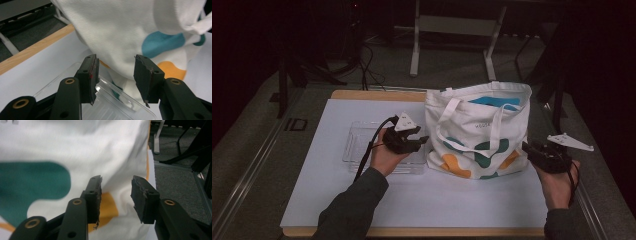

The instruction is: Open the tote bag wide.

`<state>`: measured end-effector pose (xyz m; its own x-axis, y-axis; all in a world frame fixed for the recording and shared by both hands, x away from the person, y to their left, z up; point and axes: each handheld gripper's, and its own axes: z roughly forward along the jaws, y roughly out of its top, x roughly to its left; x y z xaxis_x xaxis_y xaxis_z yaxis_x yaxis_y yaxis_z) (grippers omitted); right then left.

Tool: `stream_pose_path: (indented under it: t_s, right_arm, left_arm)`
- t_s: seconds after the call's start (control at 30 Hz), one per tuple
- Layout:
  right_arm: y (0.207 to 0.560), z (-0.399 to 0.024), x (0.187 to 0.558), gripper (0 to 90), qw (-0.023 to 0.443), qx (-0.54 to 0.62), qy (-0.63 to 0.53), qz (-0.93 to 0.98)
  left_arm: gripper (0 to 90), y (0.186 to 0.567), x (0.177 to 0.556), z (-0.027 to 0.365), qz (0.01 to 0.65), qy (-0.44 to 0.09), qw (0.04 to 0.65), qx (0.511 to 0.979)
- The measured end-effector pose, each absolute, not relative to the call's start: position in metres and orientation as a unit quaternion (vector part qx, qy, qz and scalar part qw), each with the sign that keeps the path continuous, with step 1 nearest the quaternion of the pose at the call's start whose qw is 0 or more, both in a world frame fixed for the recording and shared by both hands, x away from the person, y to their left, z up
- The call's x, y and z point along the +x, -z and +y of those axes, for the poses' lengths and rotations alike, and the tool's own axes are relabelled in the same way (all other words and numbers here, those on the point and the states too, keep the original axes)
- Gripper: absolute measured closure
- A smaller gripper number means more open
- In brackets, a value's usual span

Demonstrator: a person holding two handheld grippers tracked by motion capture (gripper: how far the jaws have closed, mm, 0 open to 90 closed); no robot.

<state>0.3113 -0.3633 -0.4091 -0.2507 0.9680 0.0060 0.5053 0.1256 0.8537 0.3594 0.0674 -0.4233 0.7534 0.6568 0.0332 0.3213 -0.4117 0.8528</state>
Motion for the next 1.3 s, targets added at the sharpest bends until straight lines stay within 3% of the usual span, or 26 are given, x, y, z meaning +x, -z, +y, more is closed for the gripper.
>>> stream_pose_path:
  t_s: [0.6, 0.9, 1.0, 1.23, 1.3]
  right_arm:
    - [0.388, -0.372, 0.361, 46.7, 0.275, 0.57, -0.403, 0.661]
    - [0.394, -0.373, 0.383, 42.6, 0.204, 0.596, -0.427, 0.648]
    - [0.397, -0.372, 0.387, 49.3, 0.196, 0.598, -0.427, 0.649]
    - [0.399, -0.37, 0.389, 70.7, 0.198, 0.596, -0.41, 0.661]
    - [0.4, -0.369, 0.389, 76.9, 0.201, 0.598, -0.405, 0.662]
  left_arm:
    - [43.8, 0.424, 0.39, 0.069, 0.326, -0.178, 0.461, 0.806]
    - [39.2, 0.431, 0.411, 0.052, 0.339, -0.163, 0.446, 0.812]
    - [44.6, 0.431, 0.415, 0.045, 0.343, -0.164, 0.433, 0.817]
    - [78.6, 0.428, 0.41, 0.031, 0.322, -0.177, 0.429, 0.825]
    - [83.9, 0.427, 0.408, 0.028, 0.317, -0.181, 0.428, 0.827]
